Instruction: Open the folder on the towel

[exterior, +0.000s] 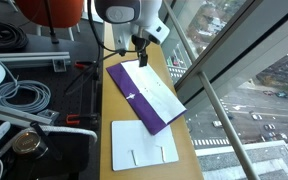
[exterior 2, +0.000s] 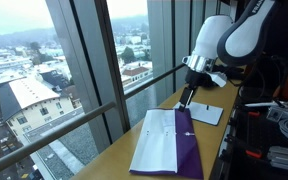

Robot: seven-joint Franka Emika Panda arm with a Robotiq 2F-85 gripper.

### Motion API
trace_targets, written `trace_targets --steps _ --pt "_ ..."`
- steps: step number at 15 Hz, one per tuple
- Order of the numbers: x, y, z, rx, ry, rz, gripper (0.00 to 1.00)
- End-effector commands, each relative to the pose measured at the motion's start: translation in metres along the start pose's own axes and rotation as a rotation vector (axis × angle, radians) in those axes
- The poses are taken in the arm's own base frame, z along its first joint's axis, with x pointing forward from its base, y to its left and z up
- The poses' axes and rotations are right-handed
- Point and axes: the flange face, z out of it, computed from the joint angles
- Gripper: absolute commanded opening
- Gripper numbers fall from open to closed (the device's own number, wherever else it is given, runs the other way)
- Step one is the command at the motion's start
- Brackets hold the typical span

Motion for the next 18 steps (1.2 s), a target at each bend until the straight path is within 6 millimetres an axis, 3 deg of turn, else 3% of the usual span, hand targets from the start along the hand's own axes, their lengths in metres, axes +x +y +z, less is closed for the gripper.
trace_targets --steps 1,4,6,11,18 --pt "0.03 0.057 -0.008 0.055 -0.039 0.1 1.0" --pt "0.04 0.096 -0.021 0.038 -0.06 0.185 1.0" --pt "0.039 0.111 -0.024 0.033 -0.079 0.21 1.0" --pt "0.033 0.123 -0.015 -0.001 -0.103 0.222 1.0" --pt "0.033 0.122 -0.014 -0.008 -0.107 0.22 1.0"
